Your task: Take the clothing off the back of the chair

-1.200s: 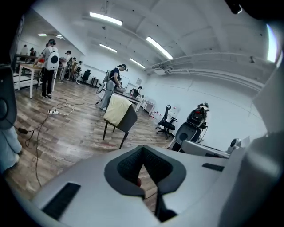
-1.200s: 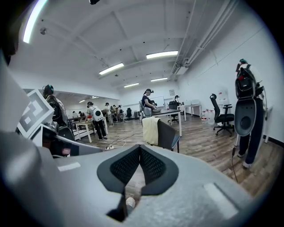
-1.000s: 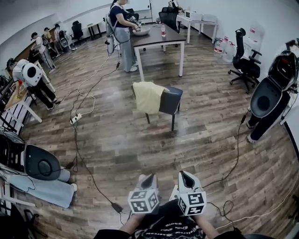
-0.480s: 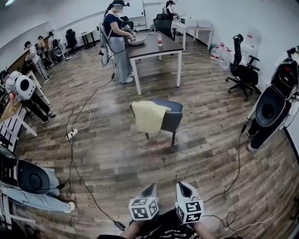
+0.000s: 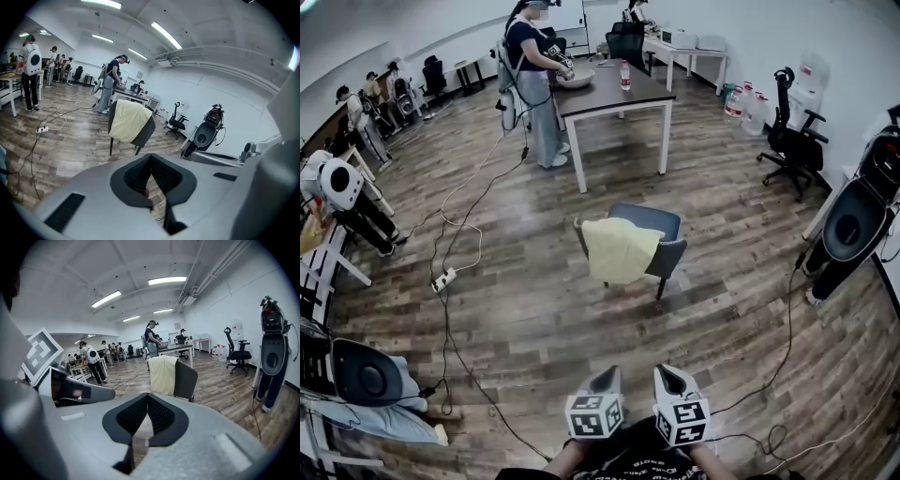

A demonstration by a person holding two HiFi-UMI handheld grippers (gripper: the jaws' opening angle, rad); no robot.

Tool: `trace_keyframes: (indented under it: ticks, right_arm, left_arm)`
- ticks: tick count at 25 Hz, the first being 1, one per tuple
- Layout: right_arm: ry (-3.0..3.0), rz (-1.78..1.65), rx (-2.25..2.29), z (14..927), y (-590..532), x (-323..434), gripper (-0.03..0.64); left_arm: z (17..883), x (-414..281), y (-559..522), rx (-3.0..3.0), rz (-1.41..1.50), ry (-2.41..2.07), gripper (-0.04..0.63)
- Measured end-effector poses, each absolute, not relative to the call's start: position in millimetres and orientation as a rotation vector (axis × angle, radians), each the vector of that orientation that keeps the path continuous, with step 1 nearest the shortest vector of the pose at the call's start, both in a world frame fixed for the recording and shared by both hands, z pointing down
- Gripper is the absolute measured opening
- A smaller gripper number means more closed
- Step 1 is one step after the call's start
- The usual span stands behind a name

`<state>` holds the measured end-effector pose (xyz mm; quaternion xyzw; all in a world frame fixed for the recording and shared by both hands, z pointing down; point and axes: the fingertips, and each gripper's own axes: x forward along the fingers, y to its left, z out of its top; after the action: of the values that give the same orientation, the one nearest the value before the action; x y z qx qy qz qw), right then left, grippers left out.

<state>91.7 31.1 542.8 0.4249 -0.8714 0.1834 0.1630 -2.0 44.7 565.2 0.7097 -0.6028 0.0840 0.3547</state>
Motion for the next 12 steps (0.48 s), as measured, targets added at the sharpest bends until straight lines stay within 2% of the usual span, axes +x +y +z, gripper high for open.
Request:
trace_keyframes:
  ticks: [12]
  right_arm:
    - [-2.374, 0.605, 1.234, 560, 6, 51, 0.005]
  left_arm:
    - [570, -38, -5, 1.903, 0.215, -1.454, 0.009]
